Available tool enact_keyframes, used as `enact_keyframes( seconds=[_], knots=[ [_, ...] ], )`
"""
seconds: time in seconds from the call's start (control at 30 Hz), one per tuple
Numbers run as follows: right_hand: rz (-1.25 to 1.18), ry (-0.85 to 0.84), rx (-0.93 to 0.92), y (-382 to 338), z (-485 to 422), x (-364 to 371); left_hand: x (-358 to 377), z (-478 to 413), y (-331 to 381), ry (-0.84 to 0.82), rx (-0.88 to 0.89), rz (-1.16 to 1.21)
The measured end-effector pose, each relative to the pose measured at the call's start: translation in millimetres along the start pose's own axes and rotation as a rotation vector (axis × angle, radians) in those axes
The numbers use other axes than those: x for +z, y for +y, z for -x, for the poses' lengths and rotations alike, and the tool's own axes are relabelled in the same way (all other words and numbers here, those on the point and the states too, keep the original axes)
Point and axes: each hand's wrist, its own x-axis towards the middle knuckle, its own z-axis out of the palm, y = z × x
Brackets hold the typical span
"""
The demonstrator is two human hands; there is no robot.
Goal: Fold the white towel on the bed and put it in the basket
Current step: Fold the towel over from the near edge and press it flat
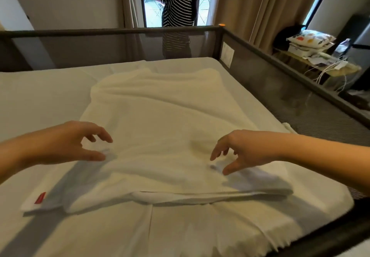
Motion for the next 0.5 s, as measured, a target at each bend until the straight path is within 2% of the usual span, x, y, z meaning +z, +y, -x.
enact_keyframes(
  seconds=[0.13,0.27,0.5],
  knots=[
    [0.090,-0.123,0.025,35.3,26.7,13.2,34.5,28.1,2.8,-0.070,0.041,-0.072],
    [0.140,-0.243,0.015,57.0,44.1,19.2,71.9,49.5,9.0,-0.013,0.089,-0.210],
    [0.235,-0.260,-0.018,55.6,47.6,34.6,101.6,58.3,4.9,0.082,0.089,-0.240]
  ],
)
